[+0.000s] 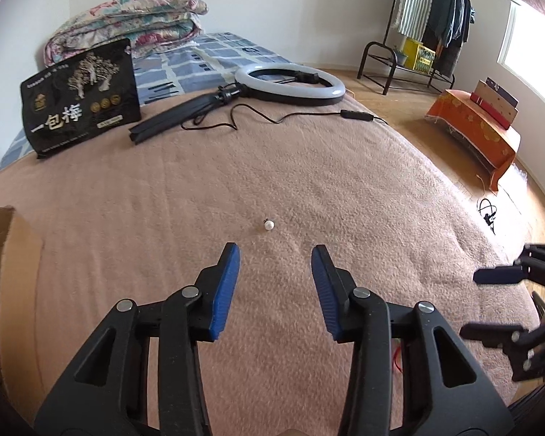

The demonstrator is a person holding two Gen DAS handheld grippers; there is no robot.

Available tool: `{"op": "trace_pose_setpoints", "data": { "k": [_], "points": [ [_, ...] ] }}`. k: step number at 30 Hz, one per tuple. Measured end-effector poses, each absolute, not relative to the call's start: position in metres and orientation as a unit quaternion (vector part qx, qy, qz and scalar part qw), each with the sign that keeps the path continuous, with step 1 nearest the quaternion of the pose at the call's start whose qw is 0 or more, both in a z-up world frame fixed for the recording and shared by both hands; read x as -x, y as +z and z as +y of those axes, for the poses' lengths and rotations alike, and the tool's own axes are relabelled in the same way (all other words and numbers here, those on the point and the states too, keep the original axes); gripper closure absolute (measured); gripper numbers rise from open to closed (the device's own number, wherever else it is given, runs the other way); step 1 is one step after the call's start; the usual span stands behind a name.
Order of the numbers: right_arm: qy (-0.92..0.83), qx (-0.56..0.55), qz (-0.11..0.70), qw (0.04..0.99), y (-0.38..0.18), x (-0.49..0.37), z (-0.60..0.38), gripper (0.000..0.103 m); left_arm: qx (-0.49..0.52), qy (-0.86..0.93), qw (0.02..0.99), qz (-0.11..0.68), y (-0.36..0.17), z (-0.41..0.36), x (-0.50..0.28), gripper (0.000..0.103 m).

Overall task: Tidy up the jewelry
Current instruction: 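Close the left tool on the pearl earring while the right tool grasps the red string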

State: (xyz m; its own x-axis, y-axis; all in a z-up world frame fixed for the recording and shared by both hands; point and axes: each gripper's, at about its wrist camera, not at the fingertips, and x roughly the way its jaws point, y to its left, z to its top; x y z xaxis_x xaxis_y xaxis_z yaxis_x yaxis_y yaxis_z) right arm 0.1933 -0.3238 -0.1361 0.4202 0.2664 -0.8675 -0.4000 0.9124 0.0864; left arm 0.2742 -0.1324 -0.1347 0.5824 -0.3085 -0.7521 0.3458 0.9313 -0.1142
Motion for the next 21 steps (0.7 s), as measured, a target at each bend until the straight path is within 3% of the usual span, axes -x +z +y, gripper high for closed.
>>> {"op": "trace_pose_setpoints", "data": {
  "k": [21],
  "points": [
    [0.226, 0.063, 0.52, 0.821, -0.173, -0.198, -0.302, 0.056, -0.04, -0.183, 0.876, 0.444, -0.182, -0.155, -0.327, 0.074]
  ]
}}
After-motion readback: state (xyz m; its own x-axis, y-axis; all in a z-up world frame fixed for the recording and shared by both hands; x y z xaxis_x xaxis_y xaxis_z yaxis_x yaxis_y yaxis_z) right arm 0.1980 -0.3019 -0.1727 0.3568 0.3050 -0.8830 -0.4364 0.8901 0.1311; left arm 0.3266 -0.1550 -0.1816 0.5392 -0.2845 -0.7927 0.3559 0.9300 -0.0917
